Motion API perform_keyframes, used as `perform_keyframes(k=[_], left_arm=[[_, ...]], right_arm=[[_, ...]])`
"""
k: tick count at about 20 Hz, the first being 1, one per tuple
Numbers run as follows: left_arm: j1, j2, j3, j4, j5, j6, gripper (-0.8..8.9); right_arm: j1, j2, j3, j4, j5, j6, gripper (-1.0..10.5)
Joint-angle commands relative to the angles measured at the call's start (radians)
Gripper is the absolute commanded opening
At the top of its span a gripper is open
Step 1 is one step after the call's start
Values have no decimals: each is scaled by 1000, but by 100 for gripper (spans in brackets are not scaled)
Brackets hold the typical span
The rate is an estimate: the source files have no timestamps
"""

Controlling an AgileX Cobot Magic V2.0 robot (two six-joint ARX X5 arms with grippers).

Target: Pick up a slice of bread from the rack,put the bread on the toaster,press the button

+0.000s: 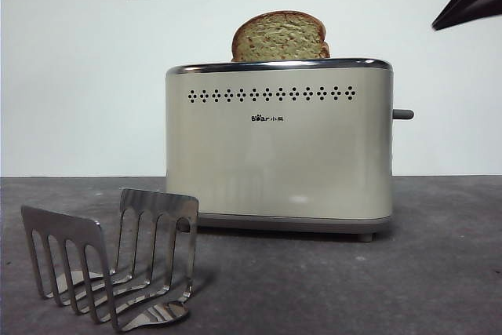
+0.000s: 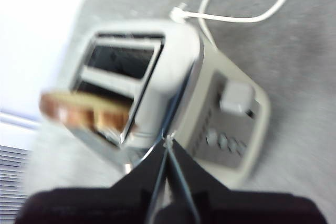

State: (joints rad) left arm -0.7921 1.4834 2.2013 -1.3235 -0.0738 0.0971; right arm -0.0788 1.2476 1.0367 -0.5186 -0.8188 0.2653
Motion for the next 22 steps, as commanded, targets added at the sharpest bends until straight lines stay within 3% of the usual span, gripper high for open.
perform_keyframes(k=[1,5,12,18,22], left_arm=[[2,-14,-1,3,78,-53,-8],[2,-48,-26,2,127,-96,-8],[2,-209,-298,2,125,-129,-8],[2,-327,-536,2,70,-193,-8],[2,-357,-602,2,70,-209,-8]], right_arm=[[-16,73,4,84,-85,93,-5],[-17,190,4,172,-118,116,-7],[-17,294,4,228,-135,119,-7],[-12,352,4,235,-135,127,-7],[-12,360,4,236,-122,127,-7]])
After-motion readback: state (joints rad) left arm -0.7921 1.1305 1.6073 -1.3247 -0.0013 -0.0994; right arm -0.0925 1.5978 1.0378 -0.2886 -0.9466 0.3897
